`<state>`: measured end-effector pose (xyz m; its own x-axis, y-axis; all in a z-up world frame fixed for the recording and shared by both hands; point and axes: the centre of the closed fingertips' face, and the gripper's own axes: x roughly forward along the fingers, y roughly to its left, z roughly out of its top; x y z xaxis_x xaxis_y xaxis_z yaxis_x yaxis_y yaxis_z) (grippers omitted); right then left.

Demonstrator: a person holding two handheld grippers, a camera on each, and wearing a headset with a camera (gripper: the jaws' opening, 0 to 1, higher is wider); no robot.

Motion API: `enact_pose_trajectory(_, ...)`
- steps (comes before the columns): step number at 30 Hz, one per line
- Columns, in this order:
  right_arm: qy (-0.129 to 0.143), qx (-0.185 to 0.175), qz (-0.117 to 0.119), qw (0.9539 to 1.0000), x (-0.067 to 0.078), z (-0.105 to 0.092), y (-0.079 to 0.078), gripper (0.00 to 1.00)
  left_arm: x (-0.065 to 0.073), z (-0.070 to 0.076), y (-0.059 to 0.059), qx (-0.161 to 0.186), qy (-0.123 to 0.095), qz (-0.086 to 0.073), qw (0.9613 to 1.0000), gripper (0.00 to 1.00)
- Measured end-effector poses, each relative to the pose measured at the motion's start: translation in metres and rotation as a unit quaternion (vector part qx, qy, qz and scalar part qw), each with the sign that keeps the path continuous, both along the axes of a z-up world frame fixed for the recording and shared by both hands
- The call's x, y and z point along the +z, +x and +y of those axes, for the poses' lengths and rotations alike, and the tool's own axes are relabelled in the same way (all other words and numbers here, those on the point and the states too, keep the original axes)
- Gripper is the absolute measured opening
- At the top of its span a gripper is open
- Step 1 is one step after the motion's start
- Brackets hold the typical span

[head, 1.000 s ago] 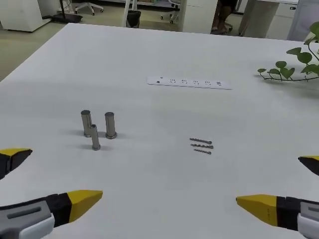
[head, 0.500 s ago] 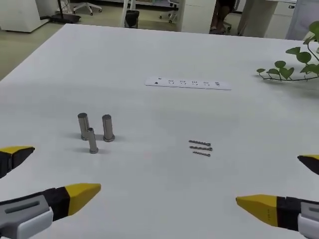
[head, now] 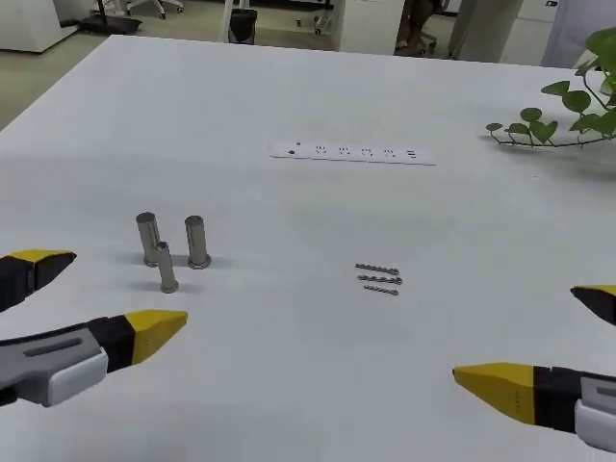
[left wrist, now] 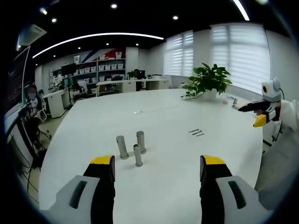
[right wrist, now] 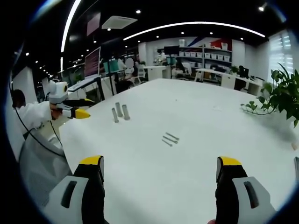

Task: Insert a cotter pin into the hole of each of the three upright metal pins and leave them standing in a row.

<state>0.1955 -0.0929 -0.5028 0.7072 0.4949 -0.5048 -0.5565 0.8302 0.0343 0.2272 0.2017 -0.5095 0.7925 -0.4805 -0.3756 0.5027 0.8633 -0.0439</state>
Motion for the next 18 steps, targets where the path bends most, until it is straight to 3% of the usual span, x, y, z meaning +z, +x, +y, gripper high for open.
enact_pose_trajectory(6,-0.011,0.000,-0.002,0.9999,0.002,-0.003,0.000,0.98,-0.002,0.001,0.015,-0.012,0.013,-0.005,0.9998,0.69)
enact_pose_trajectory(14,-0.011,-0.008,0.012,0.9998,-0.007,-0.006,-0.005,0.98,-0.001,0.000,0.035,-0.020,-0.009,-0.008,0.9997,0.60)
enact_pose_trajectory(18,-0.012,-0.009,0.016,0.9998,-0.008,-0.007,-0.007,0.98,-0.005,0.001,0.043,-0.018,-0.009,-0.008,0.9998,0.56)
